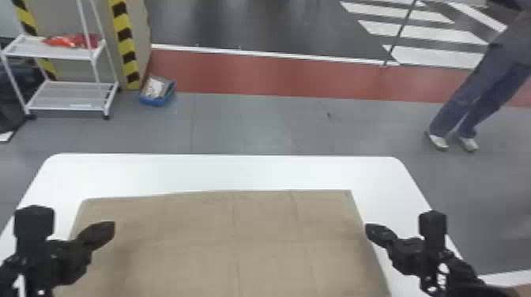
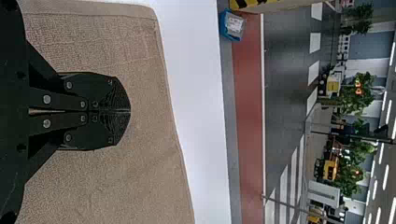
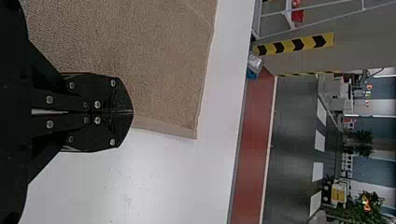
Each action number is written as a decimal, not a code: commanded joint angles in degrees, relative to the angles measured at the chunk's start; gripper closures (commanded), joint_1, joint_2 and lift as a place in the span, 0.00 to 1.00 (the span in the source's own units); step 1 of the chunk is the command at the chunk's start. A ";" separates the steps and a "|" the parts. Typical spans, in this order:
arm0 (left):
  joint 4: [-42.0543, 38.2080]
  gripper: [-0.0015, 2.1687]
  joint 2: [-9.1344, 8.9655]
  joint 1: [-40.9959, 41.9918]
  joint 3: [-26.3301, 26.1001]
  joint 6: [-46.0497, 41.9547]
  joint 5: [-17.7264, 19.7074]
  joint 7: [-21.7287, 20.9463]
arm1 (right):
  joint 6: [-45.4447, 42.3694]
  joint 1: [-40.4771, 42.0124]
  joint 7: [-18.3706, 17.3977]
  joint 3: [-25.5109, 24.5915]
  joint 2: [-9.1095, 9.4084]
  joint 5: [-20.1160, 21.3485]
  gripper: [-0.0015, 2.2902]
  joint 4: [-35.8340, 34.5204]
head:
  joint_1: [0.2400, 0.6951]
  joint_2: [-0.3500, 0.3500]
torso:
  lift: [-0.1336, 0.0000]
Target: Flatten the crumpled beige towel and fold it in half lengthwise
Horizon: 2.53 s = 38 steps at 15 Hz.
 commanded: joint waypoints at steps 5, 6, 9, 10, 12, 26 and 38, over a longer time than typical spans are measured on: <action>4.02 0.83 0.05 -2.77 -2.25 -0.21 -3.27 0.88 | 0.03 -3.45 -1.17 3.14 -0.44 3.07 0.88 4.44 | 1.00 0.26 | 1.00; 4.46 0.83 -0.04 -2.94 -2.25 -0.21 -3.71 0.88 | 0.20 -3.63 -1.17 3.50 -0.44 3.33 0.88 4.79 | 1.00 0.26 | 1.00; 6.13 0.83 -0.13 -4.17 -3.31 0.85 -6.70 2.46 | 0.20 -4.06 -1.26 4.11 -0.62 4.04 0.88 5.76 | 1.00 0.28 | 1.00; 6.92 0.83 0.05 -4.79 -3.92 0.85 -6.88 2.81 | 0.20 -4.68 -1.70 4.20 -1.06 4.30 0.88 7.17 | 1.00 0.29 | 1.00; 9.21 0.83 0.05 -6.19 -4.28 0.85 -7.84 3.87 | 0.03 -5.82 -2.75 5.43 -1.76 4.39 0.88 9.27 | 1.00 0.28 | 1.00; 19.66 0.83 -0.92 -14.98 -11.04 -2.84 -7.23 7.38 | 0.20 -11.27 -5.48 6.83 -3.52 5.62 0.88 14.46 | 1.00 0.25 | 1.00; 4.99 0.83 -0.21 -3.91 -4.89 -0.03 -3.98 4.22 | 1.96 -5.12 -4.69 5.78 -2.99 3.51 0.88 6.02 | 1.00 0.20 | 1.00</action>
